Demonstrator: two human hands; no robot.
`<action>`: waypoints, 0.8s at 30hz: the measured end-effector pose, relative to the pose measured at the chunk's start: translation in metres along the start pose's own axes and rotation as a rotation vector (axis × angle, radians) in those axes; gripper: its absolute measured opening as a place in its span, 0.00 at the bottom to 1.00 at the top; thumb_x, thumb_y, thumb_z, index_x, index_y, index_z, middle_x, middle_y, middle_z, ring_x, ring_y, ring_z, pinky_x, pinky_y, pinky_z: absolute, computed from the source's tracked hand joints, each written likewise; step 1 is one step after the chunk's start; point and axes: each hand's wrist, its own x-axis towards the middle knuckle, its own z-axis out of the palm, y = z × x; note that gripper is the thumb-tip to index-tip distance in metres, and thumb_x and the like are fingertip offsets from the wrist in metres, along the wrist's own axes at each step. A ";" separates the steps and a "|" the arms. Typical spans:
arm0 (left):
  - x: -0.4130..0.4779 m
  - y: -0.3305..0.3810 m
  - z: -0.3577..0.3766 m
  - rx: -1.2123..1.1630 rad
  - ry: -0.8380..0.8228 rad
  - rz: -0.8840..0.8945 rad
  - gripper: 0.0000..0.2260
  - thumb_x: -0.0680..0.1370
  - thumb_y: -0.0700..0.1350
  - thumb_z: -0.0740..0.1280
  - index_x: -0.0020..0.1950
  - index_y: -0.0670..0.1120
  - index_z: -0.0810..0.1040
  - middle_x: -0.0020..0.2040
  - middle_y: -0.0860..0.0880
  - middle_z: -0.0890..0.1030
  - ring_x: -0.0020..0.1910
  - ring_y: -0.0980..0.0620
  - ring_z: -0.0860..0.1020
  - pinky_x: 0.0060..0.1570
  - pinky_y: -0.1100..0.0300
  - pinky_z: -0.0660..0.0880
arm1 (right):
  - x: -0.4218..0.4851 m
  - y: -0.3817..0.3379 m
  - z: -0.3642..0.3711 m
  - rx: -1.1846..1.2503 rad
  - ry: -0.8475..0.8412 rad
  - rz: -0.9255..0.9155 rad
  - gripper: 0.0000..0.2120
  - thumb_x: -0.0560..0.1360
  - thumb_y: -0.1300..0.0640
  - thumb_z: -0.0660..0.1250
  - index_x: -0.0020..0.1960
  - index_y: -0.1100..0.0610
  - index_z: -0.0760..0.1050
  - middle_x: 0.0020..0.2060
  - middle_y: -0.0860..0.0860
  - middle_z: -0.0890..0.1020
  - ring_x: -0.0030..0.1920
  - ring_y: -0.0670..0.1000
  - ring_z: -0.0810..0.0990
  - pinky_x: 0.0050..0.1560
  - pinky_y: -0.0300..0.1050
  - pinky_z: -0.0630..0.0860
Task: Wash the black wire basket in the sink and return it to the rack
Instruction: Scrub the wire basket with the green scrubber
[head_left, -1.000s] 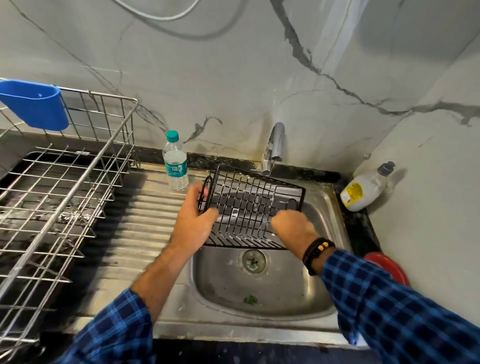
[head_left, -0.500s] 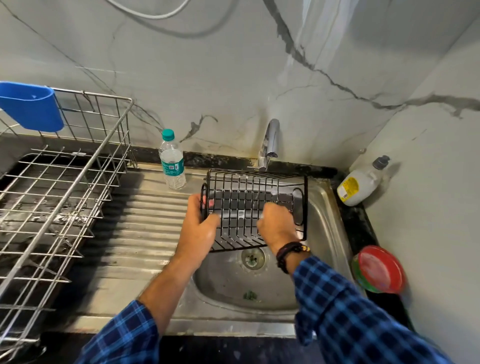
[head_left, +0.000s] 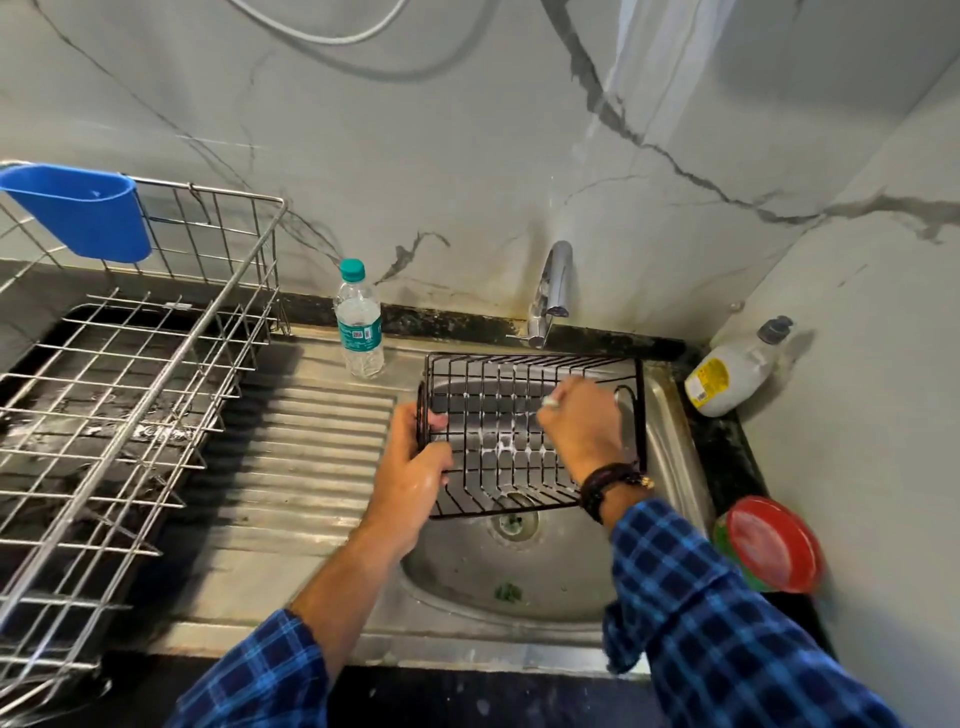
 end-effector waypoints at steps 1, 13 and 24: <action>-0.001 0.002 0.006 -0.008 -0.012 0.005 0.16 0.75 0.30 0.60 0.53 0.51 0.70 0.47 0.48 0.73 0.42 0.51 0.70 0.38 0.57 0.70 | -0.007 -0.016 0.006 0.032 -0.054 -0.082 0.06 0.76 0.59 0.70 0.53 0.56 0.78 0.46 0.49 0.81 0.48 0.48 0.82 0.51 0.38 0.79; -0.004 0.000 0.005 -0.080 -0.008 -0.081 0.21 0.75 0.27 0.58 0.54 0.54 0.71 0.49 0.51 0.75 0.44 0.51 0.71 0.40 0.56 0.70 | 0.023 0.000 0.010 0.250 0.204 0.326 0.07 0.76 0.58 0.71 0.51 0.60 0.81 0.47 0.54 0.85 0.46 0.50 0.83 0.40 0.35 0.80; 0.001 0.004 0.016 -0.090 0.035 -0.192 0.16 0.74 0.31 0.57 0.48 0.53 0.68 0.46 0.49 0.73 0.40 0.50 0.72 0.37 0.56 0.70 | 0.000 -0.055 0.038 0.727 0.090 0.294 0.05 0.73 0.61 0.73 0.39 0.55 0.81 0.35 0.46 0.82 0.36 0.45 0.80 0.34 0.32 0.74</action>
